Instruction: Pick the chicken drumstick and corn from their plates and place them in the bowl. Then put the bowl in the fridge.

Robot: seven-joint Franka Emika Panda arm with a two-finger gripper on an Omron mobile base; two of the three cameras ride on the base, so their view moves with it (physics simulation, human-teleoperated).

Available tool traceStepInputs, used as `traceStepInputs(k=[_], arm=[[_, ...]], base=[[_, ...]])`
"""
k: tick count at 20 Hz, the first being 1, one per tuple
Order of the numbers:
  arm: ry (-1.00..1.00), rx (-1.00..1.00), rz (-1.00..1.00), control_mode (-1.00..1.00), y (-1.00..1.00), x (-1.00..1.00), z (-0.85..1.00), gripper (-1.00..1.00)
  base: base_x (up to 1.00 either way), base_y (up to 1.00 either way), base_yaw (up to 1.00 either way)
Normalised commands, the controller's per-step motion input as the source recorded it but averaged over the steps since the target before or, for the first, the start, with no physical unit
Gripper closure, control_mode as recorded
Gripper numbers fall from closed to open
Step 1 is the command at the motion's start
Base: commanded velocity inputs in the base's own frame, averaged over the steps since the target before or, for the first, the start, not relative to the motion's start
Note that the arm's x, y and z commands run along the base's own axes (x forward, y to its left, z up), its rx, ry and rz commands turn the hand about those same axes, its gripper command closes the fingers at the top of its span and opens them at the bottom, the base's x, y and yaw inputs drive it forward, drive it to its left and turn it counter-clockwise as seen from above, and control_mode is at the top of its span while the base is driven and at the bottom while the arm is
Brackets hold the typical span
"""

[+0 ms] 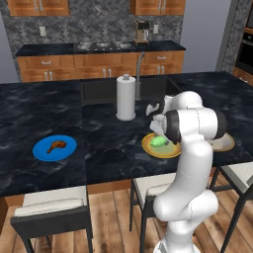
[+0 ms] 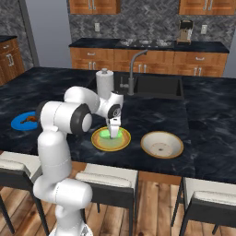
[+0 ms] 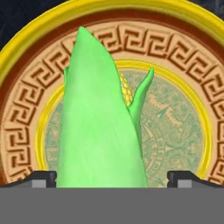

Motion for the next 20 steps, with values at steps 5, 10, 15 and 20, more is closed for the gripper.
traceStepInputs(k=[5, 10, 15, 20], arm=[[0.00, 0.01, -0.01, -1.00, -0.01, 0.00, -0.13, 1.00], [0.00, 0.10, -0.02, -1.00, -0.03, -0.12, 0.04, 1.00], [0.00, 0.24, -0.10, -1.00, -0.13, -0.30, 0.52, 1.00], [0.00, 0.07, -0.04, -1.00, -0.30, -0.39, 0.50, 1.00]], base=[[0.00, 0.00, 0.00], [0.00, 0.00, 0.00], [0.00, 0.00, 0.00], [0.00, 0.00, 0.00]])
